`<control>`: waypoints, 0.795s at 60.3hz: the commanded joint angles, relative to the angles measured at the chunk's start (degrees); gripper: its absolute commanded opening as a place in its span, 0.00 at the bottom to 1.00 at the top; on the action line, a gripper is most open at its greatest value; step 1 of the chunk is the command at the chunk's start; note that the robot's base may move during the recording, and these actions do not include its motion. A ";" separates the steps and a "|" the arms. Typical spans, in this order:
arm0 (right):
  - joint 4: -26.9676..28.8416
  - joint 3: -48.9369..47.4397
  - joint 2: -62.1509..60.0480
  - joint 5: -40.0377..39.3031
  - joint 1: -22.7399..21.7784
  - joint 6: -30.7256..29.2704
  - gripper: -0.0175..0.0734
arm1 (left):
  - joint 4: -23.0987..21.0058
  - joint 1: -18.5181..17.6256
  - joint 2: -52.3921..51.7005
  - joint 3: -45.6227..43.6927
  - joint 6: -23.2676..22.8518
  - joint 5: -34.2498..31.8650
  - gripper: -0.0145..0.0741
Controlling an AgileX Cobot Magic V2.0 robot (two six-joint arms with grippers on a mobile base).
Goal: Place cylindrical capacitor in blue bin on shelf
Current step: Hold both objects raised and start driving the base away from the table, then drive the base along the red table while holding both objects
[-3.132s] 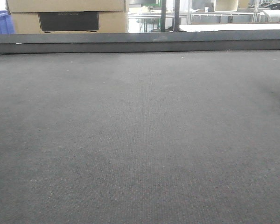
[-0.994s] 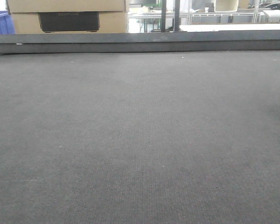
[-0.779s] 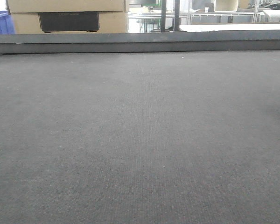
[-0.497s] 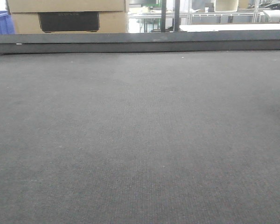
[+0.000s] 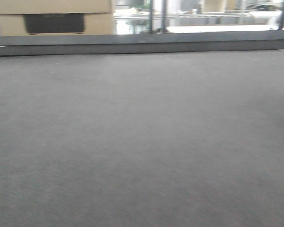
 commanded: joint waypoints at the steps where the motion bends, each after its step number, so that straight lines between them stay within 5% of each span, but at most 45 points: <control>1: -0.20 -0.32 -0.17 -1.02 0.16 -0.45 0.12 | -0.29 -0.46 -0.16 -0.44 0.00 -1.59 0.04; 48: -0.20 -0.32 -0.17 -1.02 0.16 -0.45 0.12 | -0.29 -0.46 -0.16 -0.44 0.00 -2.14 0.04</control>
